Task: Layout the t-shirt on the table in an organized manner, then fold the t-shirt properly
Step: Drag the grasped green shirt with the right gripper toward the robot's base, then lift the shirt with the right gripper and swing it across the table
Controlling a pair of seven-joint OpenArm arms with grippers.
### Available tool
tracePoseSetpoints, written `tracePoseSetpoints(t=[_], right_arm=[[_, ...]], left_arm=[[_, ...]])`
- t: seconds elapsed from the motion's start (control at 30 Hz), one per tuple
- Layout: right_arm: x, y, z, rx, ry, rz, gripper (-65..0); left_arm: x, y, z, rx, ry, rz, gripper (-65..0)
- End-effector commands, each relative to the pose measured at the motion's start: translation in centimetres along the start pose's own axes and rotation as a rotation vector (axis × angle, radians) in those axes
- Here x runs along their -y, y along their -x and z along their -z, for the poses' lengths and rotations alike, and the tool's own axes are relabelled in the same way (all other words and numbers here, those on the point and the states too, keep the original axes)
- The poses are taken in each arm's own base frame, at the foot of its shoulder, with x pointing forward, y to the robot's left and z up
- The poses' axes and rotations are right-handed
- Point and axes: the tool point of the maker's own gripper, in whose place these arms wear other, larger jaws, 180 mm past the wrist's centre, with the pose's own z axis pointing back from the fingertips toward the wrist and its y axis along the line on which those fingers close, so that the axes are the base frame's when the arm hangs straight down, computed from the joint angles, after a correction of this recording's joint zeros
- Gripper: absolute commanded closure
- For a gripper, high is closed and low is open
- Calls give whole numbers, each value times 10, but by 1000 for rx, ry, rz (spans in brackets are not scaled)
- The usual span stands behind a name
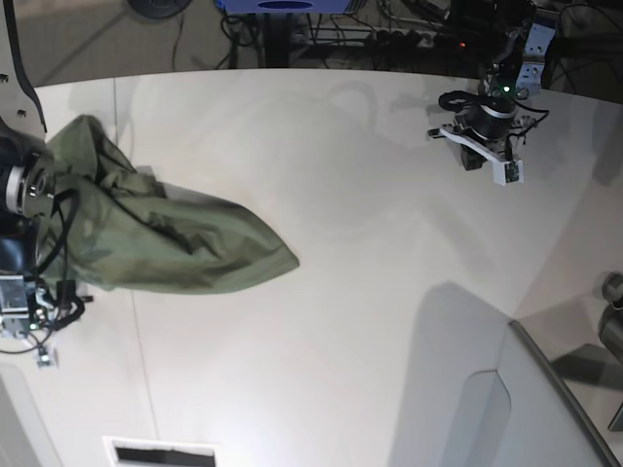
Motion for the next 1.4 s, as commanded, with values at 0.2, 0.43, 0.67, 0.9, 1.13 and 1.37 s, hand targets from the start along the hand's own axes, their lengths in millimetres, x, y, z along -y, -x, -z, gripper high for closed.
tracePoseSetpoints(t=[0.2,0.43,0.67,0.9,1.13,1.37], right_arm=[[-1,9,5,8,-2,1,-249],[-2,16,7,0,-1,-11,0],[3,-31,-12,133,39,-21,0],[-10,-81,-44,229,36,-27,0],[-61,-129,-87,309,-92,-127,0],[-126,-156,-128,338,-244,-293,0]], left_arm=[[-3,2,-2,-21,-4,8,0],[-4,4,-1,-26,-7,8,0],[-4,4,-1,-26,-7,8,0],[-4,4,-1,-26,-7,8,0],[-5,4,-1,-27,-8,8,0],[-5,4,-1,-27,-8,8,0]])
